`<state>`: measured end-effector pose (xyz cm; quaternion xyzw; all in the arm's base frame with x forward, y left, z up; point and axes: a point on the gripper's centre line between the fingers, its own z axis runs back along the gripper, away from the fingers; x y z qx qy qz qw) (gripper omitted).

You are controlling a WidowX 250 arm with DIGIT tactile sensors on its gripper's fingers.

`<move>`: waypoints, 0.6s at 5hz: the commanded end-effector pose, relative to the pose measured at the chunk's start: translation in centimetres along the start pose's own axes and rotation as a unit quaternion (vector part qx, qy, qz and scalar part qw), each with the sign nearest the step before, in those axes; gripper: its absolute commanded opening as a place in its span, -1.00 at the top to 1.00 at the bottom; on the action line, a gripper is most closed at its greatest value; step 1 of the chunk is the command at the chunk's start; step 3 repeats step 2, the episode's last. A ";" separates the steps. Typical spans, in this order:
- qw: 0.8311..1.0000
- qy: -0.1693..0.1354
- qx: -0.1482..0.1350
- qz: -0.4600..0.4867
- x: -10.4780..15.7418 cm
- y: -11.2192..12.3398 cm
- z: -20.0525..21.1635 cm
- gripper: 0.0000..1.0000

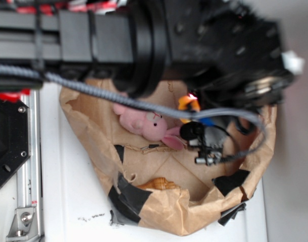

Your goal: Grab the yellow duck.

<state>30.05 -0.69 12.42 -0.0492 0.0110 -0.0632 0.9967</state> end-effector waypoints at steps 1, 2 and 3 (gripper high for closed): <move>0.997 -0.059 0.055 -0.002 -0.7 -2.0 7.6 1.00; 0.997 -0.051 0.053 -0.024 -1.3 -2.5 6.9 1.00; 0.997 -0.051 0.053 -0.024 -1.3 -2.5 6.9 1.00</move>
